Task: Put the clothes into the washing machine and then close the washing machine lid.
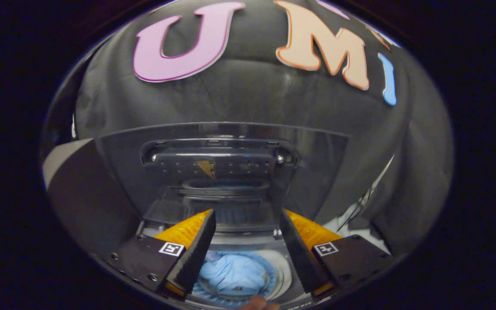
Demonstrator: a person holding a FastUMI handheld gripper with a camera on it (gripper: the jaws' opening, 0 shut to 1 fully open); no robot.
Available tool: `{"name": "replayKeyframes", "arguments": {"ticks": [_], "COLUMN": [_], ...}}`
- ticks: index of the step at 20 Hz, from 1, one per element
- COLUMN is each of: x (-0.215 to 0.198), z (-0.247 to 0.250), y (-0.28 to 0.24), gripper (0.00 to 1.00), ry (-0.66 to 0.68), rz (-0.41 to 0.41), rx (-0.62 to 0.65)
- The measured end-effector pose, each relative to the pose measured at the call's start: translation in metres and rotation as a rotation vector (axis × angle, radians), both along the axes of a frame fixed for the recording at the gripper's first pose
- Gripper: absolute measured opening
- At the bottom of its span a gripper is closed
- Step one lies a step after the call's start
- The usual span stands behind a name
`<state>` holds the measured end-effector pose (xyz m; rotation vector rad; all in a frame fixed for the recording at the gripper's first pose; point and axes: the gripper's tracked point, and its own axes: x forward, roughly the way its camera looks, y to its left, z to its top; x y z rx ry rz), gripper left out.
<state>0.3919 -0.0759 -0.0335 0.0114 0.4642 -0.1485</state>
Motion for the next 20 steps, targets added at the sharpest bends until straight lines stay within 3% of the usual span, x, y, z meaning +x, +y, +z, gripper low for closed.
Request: {"name": "replayKeyframes", "arguments": {"ticks": [2,7,8,11,14,15,20], "x": [0.015,0.036,0.037,0.061,0.078,0.074,0.069], "z": [0.033,0.154,0.164,0.149,0.087,0.108,0.113], "y": [0.003,-0.022,-0.028,-0.002,-0.006,-0.009,-0.007], "gripper": [0.94,0.96,0.97,0.97,0.98,0.97,0.95], "ry": [-0.144,-0.458,-0.462,-0.350,-0.141,-0.241,-0.224], "rz": [-0.009,-0.019,-0.033,0.068,0.115,0.073,0.058], "rx": [0.041,-0.067,-0.057,-0.004,-0.013,0.034,0.013]}}
